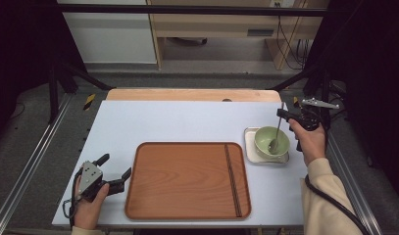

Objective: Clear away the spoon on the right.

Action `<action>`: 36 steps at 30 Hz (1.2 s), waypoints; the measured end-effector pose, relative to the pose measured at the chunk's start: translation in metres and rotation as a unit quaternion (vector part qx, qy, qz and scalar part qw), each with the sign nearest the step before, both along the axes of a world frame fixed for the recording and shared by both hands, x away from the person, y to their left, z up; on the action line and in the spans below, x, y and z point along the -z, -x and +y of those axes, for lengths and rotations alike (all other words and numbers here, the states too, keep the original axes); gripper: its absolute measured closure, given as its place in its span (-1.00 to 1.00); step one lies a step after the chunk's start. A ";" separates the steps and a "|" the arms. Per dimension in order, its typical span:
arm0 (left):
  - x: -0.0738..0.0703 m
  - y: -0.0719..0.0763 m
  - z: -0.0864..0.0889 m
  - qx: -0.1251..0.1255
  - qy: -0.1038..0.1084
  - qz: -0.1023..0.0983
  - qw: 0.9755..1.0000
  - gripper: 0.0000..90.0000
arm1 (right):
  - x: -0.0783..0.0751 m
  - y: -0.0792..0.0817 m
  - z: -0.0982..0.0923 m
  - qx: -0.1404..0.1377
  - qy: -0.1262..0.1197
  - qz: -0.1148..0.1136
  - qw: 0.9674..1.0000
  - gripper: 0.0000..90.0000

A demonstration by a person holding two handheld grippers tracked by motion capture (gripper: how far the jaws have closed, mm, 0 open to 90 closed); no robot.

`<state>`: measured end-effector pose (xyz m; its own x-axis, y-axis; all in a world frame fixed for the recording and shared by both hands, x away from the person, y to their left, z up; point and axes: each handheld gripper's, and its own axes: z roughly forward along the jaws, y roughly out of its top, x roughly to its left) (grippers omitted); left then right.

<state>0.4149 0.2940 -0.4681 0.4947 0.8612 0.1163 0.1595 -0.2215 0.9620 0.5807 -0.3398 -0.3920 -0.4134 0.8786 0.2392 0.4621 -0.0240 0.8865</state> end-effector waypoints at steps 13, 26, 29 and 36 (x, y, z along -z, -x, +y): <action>0.002 -0.002 0.004 -0.004 0.007 0.002 1.000 -0.84 | -0.056 0.027 0.015 -0.013 0.017 -0.079 0.997 0.99; 0.002 -0.002 0.005 -0.006 0.011 -0.001 1.000 -0.84 | -0.066 0.039 0.035 -0.037 0.010 -0.085 0.996 0.99; 0.002 -0.002 0.006 -0.009 0.014 -0.003 1.000 -0.85 | -0.068 0.041 0.039 -0.043 0.009 -0.085 0.995 0.99; 0.002 -0.002 0.006 -0.010 0.015 -0.004 1.000 -0.86 | -0.071 0.049 0.059 -0.069 0.018 -0.088 0.994 0.99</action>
